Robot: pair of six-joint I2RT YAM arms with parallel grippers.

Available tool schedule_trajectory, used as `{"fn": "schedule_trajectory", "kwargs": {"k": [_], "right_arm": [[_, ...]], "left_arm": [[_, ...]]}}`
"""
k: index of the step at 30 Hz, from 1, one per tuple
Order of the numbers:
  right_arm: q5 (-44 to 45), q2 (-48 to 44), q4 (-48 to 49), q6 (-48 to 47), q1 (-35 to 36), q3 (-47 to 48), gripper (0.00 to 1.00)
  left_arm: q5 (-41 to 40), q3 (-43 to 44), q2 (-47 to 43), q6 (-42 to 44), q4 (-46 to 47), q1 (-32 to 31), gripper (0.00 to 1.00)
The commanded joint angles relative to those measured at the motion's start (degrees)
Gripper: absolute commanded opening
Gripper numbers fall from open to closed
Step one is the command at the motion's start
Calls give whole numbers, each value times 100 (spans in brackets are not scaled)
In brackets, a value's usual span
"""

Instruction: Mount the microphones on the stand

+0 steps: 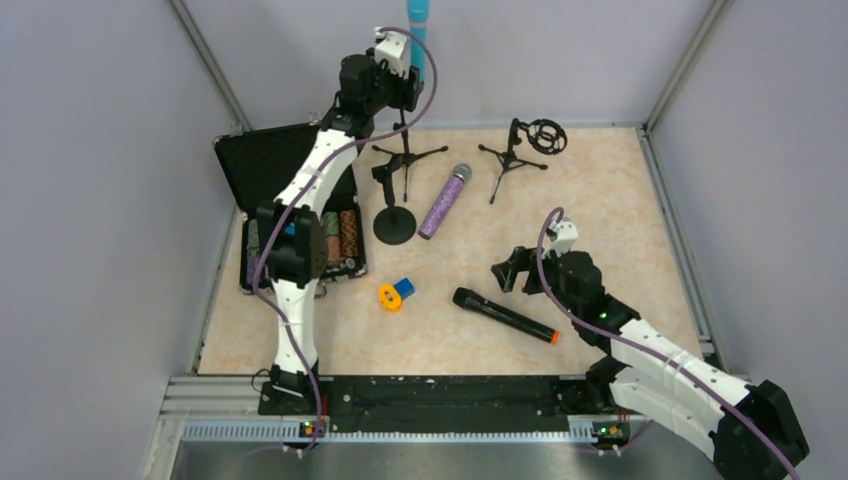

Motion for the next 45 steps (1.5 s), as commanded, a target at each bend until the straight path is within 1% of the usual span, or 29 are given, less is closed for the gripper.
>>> {"fn": "schedule_trajectory", "kwargs": {"k": [1, 7, 15, 19, 25, 31, 33, 34, 36, 38, 42, 45], "right_arm": [[12, 45, 236, 6, 52, 279, 99], [2, 62, 255, 2, 50, 271, 99], [-57, 57, 248, 13, 50, 298, 99], [-121, 34, 154, 35, 55, 356, 99], [-180, 0, 7, 20, 53, 418, 99], [-300, -21, -324, -9, 54, 563, 99], [-300, -31, -412, -10, 52, 587, 99], [-443, -37, -439, -8, 53, 584, 99], [-529, -32, -489, -2, 54, 583, 99], [-578, -29, -556, 14, 54, 594, 99], [-612, -29, -808, 39, 53, 650, 99], [-600, -30, -964, 40, 54, 709, 99]], "left_arm": [[-115, -30, 5, -36, 443, 17, 76], [-182, -303, -198, -118, 673, 17, 83], [-184, -883, -732, -159, 853, 17, 86], [-104, -1439, -1286, -242, 889, 17, 86], [65, -2600, -2350, -443, 866, 17, 87], [346, -3628, -3360, -633, 627, 17, 91], [413, -3931, -3646, -832, 469, 14, 92], [428, -4046, -3776, -877, 384, 13, 92], [426, -4247, -4016, -932, 176, 9, 97], [378, -4446, -4250, -975, -93, 8, 99], [328, -4762, -4694, -1018, -427, 8, 99], [353, -4982, -4930, -1146, -511, 8, 99]]}}
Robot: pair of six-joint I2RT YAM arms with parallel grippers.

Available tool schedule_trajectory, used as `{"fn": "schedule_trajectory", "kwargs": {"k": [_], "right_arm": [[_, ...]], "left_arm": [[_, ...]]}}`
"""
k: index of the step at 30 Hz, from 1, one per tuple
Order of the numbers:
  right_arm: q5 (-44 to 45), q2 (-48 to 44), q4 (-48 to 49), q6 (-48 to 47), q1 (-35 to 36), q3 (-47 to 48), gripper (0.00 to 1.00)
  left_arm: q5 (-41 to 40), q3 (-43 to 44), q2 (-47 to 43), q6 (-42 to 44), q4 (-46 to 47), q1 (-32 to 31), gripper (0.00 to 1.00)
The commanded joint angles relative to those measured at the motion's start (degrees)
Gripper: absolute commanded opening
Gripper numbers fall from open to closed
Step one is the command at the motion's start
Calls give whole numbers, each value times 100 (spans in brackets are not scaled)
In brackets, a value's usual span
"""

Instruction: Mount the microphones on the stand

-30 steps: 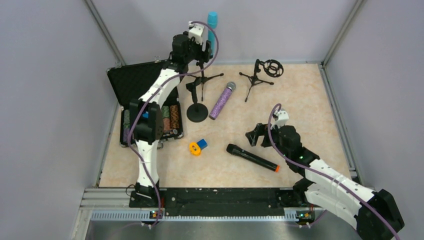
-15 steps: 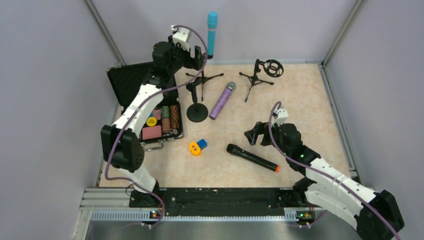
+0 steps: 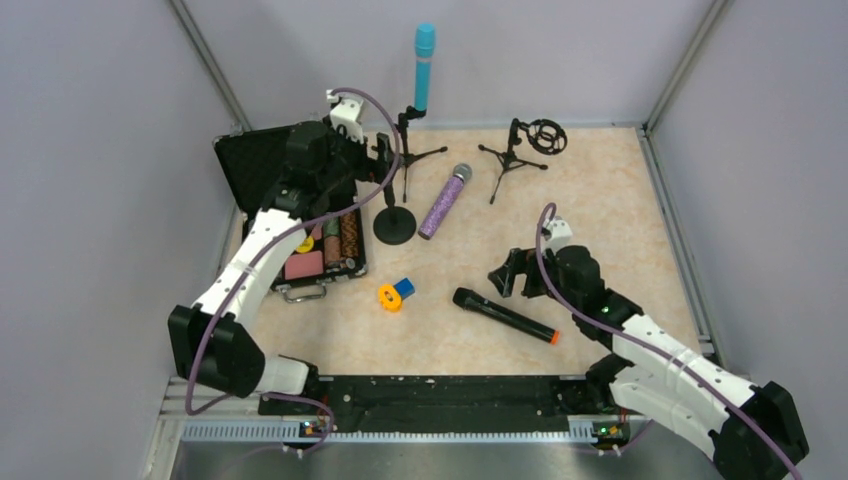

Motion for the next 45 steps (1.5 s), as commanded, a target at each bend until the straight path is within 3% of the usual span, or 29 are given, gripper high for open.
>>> {"fn": "schedule_trajectory", "kwargs": {"k": [1, 7, 17, 25, 35, 45], "right_arm": [[-71, -45, -200, 41, 53, 357, 99], [-35, 385, -198, -116, 45, 694, 99], [-901, 1786, -324, -443, -533, 2066, 99], [-1125, 2622, -747, -651, -1076, 3730, 98], [-669, 4016, -1300, -1002, -1544, 6031, 98], [-157, 6282, -2154, -1513, -1828, 8910, 98]], "left_arm": [[57, -262, -558, -264, -141, 8, 99], [318, -403, -677, -613, -232, -1, 99], [910, -645, -925, -1277, -348, 1, 99], [928, -1175, -1489, -1462, -295, -1, 99], [840, -1713, -1927, -1514, -248, -1, 99], [796, -2198, -2099, -1676, -229, -5, 99]]}}
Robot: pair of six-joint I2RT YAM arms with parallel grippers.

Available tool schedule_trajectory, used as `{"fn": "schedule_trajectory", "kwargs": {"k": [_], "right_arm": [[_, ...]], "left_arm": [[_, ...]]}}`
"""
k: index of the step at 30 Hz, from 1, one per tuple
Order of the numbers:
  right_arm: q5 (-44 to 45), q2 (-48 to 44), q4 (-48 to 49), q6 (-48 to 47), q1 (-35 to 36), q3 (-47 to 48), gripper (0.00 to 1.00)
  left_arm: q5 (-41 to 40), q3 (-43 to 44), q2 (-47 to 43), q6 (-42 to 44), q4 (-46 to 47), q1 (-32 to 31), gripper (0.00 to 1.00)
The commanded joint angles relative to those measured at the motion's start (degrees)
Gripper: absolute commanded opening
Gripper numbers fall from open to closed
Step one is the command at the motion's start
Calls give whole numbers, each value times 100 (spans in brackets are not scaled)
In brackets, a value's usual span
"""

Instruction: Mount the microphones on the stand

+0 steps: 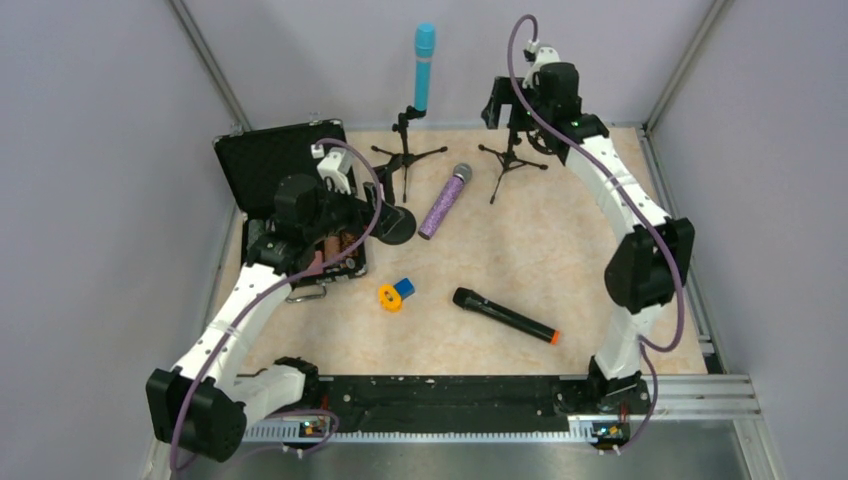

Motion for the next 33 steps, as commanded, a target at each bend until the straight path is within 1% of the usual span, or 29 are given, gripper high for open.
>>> {"fn": "schedule_trajectory", "kwargs": {"k": [1, 8, 12, 19, 22, 25, 28, 30, 33], "right_arm": [[273, 754, -567, -286, -240, 1293, 98], [111, 2069, -1161, -356, -546, 2996, 98], [-304, 2669, -1448, -526, -736, 3571, 98], [-1511, 2793, -1735, -645, -956, 3395, 98], [-1841, 2686, -1955, -693, -957, 3258, 98], [-2051, 2422, -1970, -674, -954, 2880, 97], [-1972, 2148, -1966, -653, -955, 2534, 96], [-1739, 1983, -1963, -706, -916, 2285, 95], [-963, 1771, -1962, -883, -741, 2040, 93]], "left_arm": [[-26, -255, -280, -109, 256, -5, 99], [17, -499, -359, -221, 270, -9, 99], [-27, -619, -354, -252, 289, -10, 99], [-36, -772, -297, -224, 280, -4, 99], [-62, -792, -318, -232, 262, -9, 99], [-70, -791, -342, -234, 240, -9, 99], [-80, -808, -344, -225, 237, -9, 99], [-82, -815, -336, -231, 235, -10, 99], [-70, -829, -335, -258, 221, -6, 99]]}}
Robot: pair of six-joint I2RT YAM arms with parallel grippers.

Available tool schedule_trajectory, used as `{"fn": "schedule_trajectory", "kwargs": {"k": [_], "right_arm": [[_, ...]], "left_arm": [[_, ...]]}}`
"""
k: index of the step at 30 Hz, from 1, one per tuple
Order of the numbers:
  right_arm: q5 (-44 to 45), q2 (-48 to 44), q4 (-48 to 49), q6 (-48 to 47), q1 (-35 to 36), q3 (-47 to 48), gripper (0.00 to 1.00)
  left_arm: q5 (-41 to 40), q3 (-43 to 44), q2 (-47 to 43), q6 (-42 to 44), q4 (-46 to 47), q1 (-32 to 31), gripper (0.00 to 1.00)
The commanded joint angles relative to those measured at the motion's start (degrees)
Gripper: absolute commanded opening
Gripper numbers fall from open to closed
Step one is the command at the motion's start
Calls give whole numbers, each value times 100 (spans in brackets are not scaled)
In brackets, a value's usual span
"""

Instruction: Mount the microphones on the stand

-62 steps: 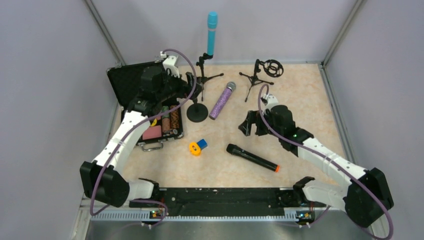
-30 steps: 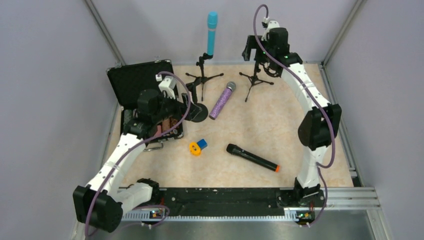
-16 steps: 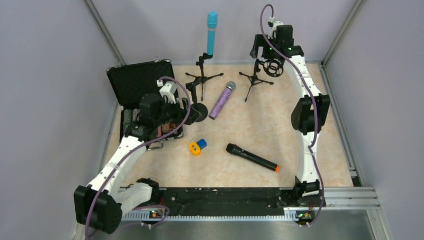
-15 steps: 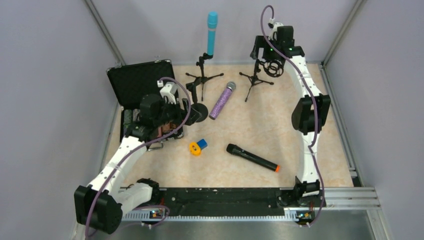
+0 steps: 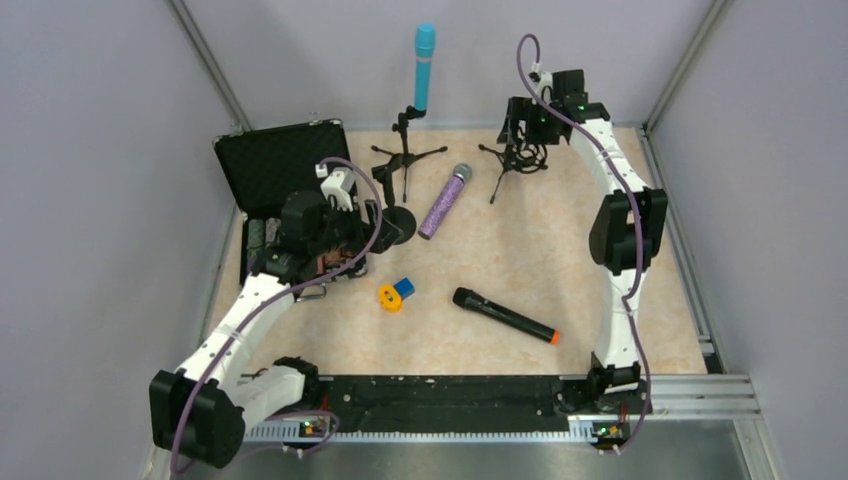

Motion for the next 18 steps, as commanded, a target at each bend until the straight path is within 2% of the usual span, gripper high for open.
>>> {"fn": "schedule_trajectory", "kwargs": {"k": [1, 5, 9, 14, 18], "right_arm": [[1003, -743, -40, -329, 234, -219, 92], [1657, -799, -30, -476, 529, -252, 80], [1742, -884, 88, -494, 665, -388, 61], [1780, -924, 187, -473, 661, -628, 53], [1784, -936, 124, -515, 660, -710, 43]], "left_arm": [[-50, -40, -120, -59, 198, -9, 99], [-83, -73, -135, -91, 213, -5, 99], [-117, -112, -122, -62, 192, -9, 99], [-163, -141, -140, -56, 148, -10, 99], [-159, -156, -148, -82, 170, -9, 99]]}}
